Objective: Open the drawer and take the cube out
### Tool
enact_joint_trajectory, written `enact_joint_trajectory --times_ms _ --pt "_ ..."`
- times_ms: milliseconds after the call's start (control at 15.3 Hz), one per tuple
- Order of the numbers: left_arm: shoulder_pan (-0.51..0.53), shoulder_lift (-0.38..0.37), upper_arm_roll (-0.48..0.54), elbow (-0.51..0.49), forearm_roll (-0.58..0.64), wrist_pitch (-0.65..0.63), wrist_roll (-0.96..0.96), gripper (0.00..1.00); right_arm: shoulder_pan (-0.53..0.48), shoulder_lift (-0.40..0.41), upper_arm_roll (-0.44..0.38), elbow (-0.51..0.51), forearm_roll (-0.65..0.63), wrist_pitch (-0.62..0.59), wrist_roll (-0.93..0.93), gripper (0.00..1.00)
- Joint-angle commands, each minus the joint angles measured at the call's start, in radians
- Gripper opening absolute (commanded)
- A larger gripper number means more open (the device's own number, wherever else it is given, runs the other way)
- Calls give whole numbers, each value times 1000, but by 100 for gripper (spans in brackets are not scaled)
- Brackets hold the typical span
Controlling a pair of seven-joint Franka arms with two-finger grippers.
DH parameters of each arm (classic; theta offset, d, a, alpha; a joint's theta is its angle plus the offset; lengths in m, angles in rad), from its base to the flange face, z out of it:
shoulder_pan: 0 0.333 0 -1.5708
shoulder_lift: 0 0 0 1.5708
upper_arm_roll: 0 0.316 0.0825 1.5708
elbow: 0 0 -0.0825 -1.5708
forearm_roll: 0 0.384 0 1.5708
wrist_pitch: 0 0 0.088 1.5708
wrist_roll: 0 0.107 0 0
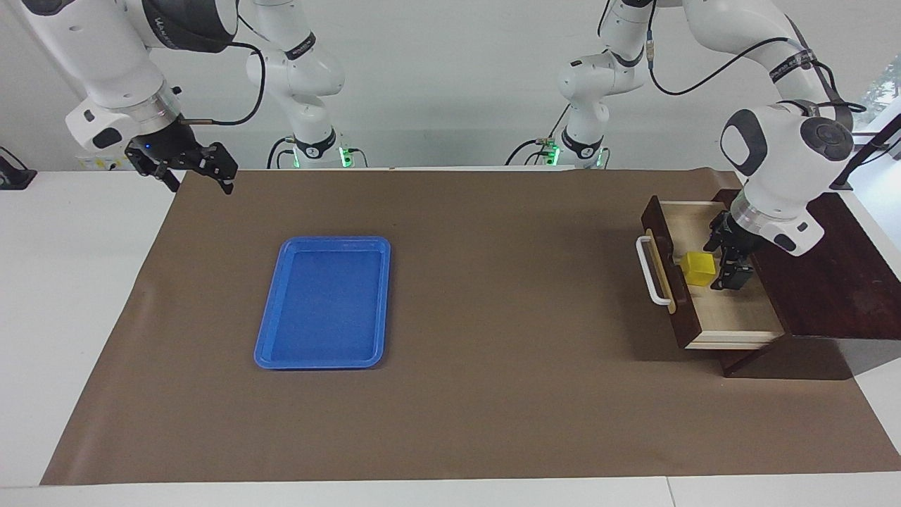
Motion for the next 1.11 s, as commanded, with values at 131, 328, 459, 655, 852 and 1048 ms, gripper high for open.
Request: enact_joint_trajectory --times_ms 131,328,459,655,852,1048 --pt "9 -38 -7 -46 -16 26 -31 9 21 -40 3 -89 103 61 266 100" --pt "2 -28 -7 -14 -16 3 -30 0 24 -39 3 -109 183 70 432 100" --pt "7 -18 -8 48 -18 -45 -28 0 35 -31 3 -134 243 99 570 100" --pt "6 5 -7 214 -62 -195 -34 0 104 0 3 -169 324 170 801 100" --pt "-79 66 -8 387 -48 -355 -228 0 122 49 3 -174 443 216 956 100" --pt "-215 84 -10 425 -21 -375 -469 0 150 98 3 -201 565 283 1073 100"
